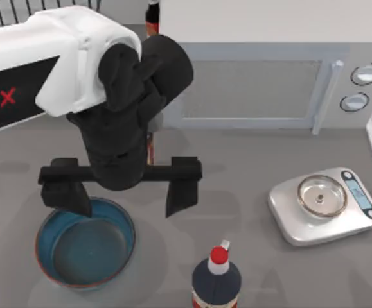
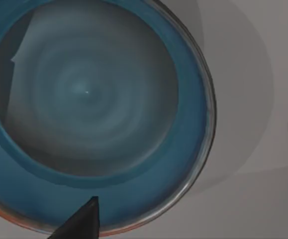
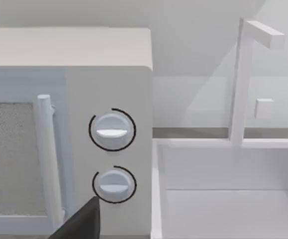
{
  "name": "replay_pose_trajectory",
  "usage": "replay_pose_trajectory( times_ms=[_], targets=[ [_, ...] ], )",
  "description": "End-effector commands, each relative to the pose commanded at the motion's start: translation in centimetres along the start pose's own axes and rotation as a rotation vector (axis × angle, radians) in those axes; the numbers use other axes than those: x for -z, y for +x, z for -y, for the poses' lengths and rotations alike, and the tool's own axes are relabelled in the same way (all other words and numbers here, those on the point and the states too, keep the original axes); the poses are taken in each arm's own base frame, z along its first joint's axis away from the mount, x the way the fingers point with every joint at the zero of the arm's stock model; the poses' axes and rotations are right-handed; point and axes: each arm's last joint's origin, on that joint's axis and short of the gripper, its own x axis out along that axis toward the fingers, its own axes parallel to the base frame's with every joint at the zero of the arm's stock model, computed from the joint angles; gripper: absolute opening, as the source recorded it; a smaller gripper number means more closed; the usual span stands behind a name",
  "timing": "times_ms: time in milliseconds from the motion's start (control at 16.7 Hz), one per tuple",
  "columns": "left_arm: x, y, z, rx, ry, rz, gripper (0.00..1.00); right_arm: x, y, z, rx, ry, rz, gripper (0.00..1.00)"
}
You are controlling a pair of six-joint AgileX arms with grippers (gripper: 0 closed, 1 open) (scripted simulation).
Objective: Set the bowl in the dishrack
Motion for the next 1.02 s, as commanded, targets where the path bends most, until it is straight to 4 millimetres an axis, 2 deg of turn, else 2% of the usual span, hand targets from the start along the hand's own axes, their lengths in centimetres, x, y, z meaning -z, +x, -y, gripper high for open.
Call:
replay_pose_trajectory(
  times_ms=[120,240,600,720,1020],
  targets=[
    [0.0,0.1,-0.1,0.001,-0.003,0.001,1.00,0.0,0.0,0.0,0.000,0.000,0.000,1.00],
    [-0.1,1.2,-0.1,-0.003,-0.001,-0.004,1.00,0.0,0.0,0.0,0.000,0.000,0.000,1.00],
    [-0.3,8.0,0.2,0.008,0.000,0.009,1.00,0.0,0.0,0.0,0.000,0.000,0.000,1.00],
    [-0.1,9.6,0.1,0.002,0.000,0.003,1.00,0.0,0.0,0.0,0.000,0.000,0.000,1.00],
    [0.0,10.0,0.0,0.000,0.000,0.000,1.00,0.0,0.0,0.0,0.000,0.000,0.000,1.00]
  ],
)
